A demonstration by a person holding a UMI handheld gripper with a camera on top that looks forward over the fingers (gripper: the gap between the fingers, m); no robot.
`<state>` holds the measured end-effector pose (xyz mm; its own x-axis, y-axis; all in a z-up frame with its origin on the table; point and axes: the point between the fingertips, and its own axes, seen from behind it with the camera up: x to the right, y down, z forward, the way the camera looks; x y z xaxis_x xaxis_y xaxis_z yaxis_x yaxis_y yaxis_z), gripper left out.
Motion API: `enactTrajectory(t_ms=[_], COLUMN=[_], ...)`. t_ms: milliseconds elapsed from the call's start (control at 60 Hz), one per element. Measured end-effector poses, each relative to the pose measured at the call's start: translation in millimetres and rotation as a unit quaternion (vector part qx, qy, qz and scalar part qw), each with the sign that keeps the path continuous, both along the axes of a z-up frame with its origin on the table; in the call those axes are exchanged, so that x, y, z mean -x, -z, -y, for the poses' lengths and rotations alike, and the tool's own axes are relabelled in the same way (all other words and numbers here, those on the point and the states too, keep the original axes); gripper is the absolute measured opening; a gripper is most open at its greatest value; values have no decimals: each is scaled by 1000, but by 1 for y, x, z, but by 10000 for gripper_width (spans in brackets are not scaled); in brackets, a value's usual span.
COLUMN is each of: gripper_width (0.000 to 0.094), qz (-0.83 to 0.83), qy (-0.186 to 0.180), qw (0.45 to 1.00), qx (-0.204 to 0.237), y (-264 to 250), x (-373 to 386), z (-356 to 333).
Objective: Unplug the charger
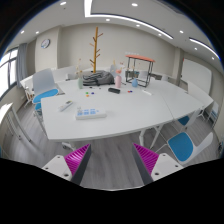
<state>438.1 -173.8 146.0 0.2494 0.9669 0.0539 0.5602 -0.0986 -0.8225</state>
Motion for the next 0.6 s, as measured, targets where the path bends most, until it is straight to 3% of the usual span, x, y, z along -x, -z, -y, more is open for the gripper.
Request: enactTrajectory(t_ms=[433, 600], gripper_width=[856, 858], qz=[0, -3], qy=[-96, -116], qw=[995, 993], qx=[-3, -3], y=[15, 20], x=[47, 69], z=[96, 129])
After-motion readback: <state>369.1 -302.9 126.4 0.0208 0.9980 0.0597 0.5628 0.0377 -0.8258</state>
